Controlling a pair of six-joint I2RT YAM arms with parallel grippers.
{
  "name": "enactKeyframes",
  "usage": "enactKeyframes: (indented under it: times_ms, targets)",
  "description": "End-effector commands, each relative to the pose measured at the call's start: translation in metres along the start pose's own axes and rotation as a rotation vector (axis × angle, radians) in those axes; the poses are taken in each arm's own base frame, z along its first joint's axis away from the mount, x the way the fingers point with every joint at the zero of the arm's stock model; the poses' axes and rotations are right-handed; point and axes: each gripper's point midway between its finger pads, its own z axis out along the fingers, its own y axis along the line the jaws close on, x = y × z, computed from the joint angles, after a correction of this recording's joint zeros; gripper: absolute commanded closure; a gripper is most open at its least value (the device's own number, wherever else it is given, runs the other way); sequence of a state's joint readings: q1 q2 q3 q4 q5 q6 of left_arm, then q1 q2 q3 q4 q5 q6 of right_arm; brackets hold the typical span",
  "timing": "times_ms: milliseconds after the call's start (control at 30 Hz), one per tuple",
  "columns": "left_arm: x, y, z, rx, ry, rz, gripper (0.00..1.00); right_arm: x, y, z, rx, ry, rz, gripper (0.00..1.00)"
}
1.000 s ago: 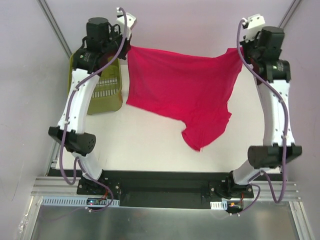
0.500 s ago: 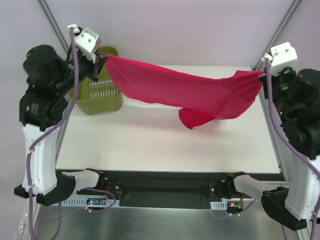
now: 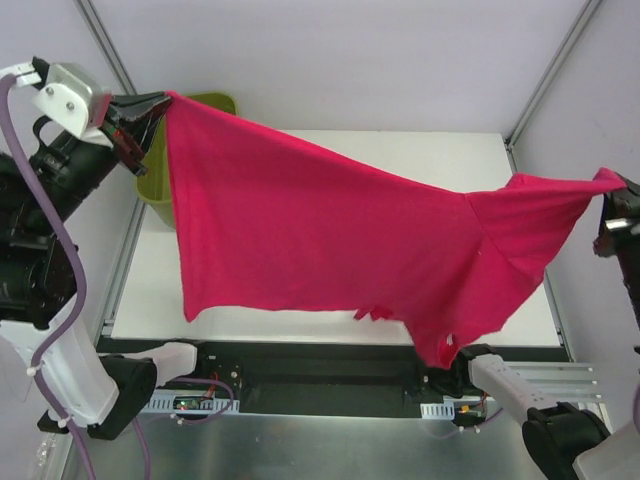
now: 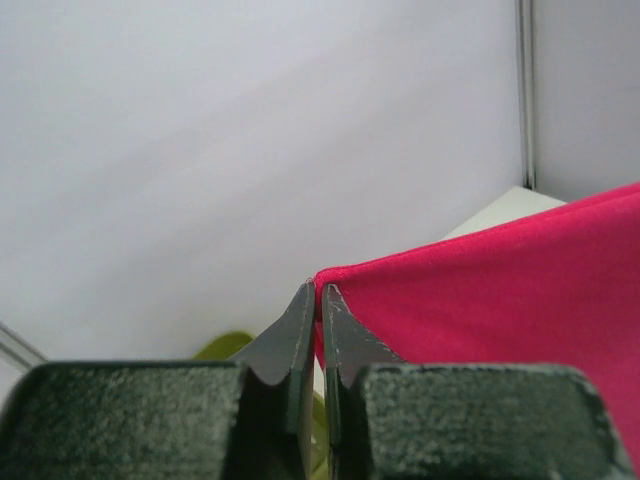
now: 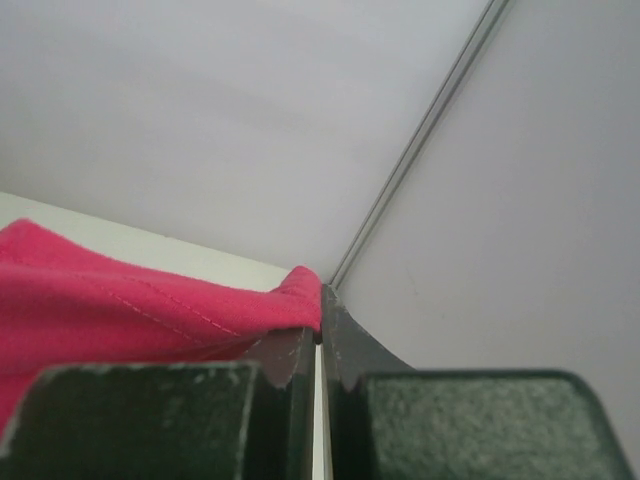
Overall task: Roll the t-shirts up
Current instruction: Flatten out the T-shirt at the center of the board.
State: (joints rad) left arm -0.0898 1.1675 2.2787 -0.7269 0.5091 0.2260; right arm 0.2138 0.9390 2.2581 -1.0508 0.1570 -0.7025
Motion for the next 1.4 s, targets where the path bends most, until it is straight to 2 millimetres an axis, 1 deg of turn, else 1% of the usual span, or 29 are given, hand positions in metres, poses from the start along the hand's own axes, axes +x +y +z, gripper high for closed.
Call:
enactKeyframes:
  times_ms: [0, 33, 67, 133, 167, 233, 267, 333, 400, 433, 467, 500, 533, 567, 600, 633, 800, 833, 867, 967, 1067, 1100, 1133, 1167, 1200, 1233, 1267, 1300, 1367]
  targets:
    - [0.032, 0.024, 0.061, 0.042, 0.049, -0.038, 1.0, 0.002, 0.0, 0.065, 0.073, 0.002, 0.005, 0.99]
    - [0.041, 0.027, 0.071, 0.056, 0.065, -0.044, 1.0, 0.006, 0.0, 0.075, 0.082, 0.008, -0.008, 0.99]
    - [0.067, 0.032, 0.094, 0.08, 0.115, -0.075, 1.0, 0.024, 0.009, 0.101, 0.076, 0.051, -0.056, 0.99]
    - [0.105, 0.027, 0.119, 0.128, 0.188, -0.115, 1.0, 0.048, 0.018, 0.125, 0.076, 0.1, -0.103, 0.99]
    - [0.139, 0.025, 0.138, 0.153, 0.254, -0.141, 1.0, 0.083, 0.034, 0.141, 0.042, 0.182, -0.128, 0.99]
    - [0.211, 0.004, 0.164, 0.227, 0.402, -0.17, 1.0, 0.122, 0.051, 0.156, 0.005, 0.258, -0.142, 1.0]
    - [0.236, -0.005, 0.17, 0.259, 0.449, -0.177, 1.0, 0.168, 0.071, 0.164, -0.04, 0.355, -0.162, 0.99]
    - [0.312, -0.024, 0.186, 0.312, 0.601, -0.249, 1.0, 0.216, 0.083, 0.175, -0.049, 0.472, -0.136, 0.99]
    - [0.355, -0.04, 0.199, 0.343, 0.682, -0.28, 1.0, 0.286, 0.102, 0.184, -0.084, 0.641, -0.106, 0.99]
    - [0.376, -0.045, 0.206, 0.347, 0.721, -0.286, 1.0, 0.302, 0.104, 0.191, -0.075, 0.673, -0.1, 0.99]
    - [0.425, -0.053, 0.214, 0.351, 0.81, -0.286, 1.0, 0.322, 0.107, 0.197, -0.077, 0.723, -0.102, 0.99]
    - [0.437, -0.052, 0.223, 0.346, 0.821, -0.266, 1.0, 0.329, 0.098, 0.206, -0.038, 0.75, -0.106, 0.99]
    - [0.477, -0.057, 0.226, 0.344, 0.89, -0.261, 1.0, 0.36, 0.107, 0.219, -0.041, 0.84, -0.081, 0.99]
    - [0.496, -0.049, 0.229, 0.3, 0.93, -0.22, 1.0, 0.369, 0.106, 0.227, -0.034, 0.866, -0.066, 0.99]
    - [0.499, -0.041, 0.239, 0.269, 0.924, -0.2, 1.0, 0.357, 0.096, 0.246, -0.004, 0.841, -0.051, 0.99]
    - [0.522, -0.041, 0.24, 0.261, 0.958, -0.2, 1.0, 0.384, 0.105, 0.259, -0.026, 0.908, -0.06, 0.99]
    - [0.531, -0.014, 0.258, 0.125, 0.948, -0.175, 1.0, 0.409, 0.127, 0.323, -0.088, 0.915, -0.078, 0.99]
    - [0.53, -0.01, 0.26, 0.104, 0.942, -0.171, 1.0, 0.4, 0.126, 0.34, -0.08, 0.879, -0.073, 0.99]
    - [0.53, -0.007, 0.262, 0.087, 0.936, -0.166, 1.0, 0.418, 0.144, 0.347, -0.144, 0.893, -0.046, 0.99]
    - [0.523, 0.01, 0.27, 0.004, 0.91, -0.138, 1.0, 0.422, 0.159, 0.366, -0.165, 0.858, 0.016, 0.99]
    - [0.495, 0.017, 0.275, -0.031, 0.861, -0.152, 1.0, 0.426, 0.158, 0.369, -0.134, 0.863, 0.013, 0.99]
    - [0.484, 0.014, 0.275, -0.015, 0.841, -0.155, 1.0, 0.415, 0.147, 0.368, -0.109, 0.846, 0.015, 0.99]
    - [0.451, 0.011, 0.277, 0.018, 0.782, -0.157, 1.0, 0.407, 0.142, 0.367, -0.108, 0.827, 0.025, 0.99]
    - [0.435, 0.004, 0.277, 0.041, 0.757, -0.148, 1.0, 0.394, 0.134, 0.367, -0.101, 0.795, 0.038, 0.99]
    - [0.422, 0.001, 0.275, 0.051, 0.742, -0.145, 1.0, 0.369, 0.118, 0.368, -0.087, 0.734, 0.061, 0.99]
    - [0.389, 0.003, 0.271, 0.054, 0.691, -0.137, 1.0, 0.354, 0.111, 0.368, -0.079, 0.701, 0.067, 0.99]
    - [0.374, -0.003, 0.269, 0.074, 0.669, -0.128, 1.0, 0.338, 0.107, 0.369, -0.083, 0.667, 0.067, 0.99]
    - [0.361, -0.004, 0.266, 0.079, 0.651, -0.119, 1.0, 0.305, 0.092, 0.369, -0.064, 0.608, 0.06, 0.99]
    - [0.322, -0.003, 0.256, 0.078, 0.597, -0.084, 1.0, 0.277, 0.067, 0.364, -0.024, 0.559, 0.065, 0.99]
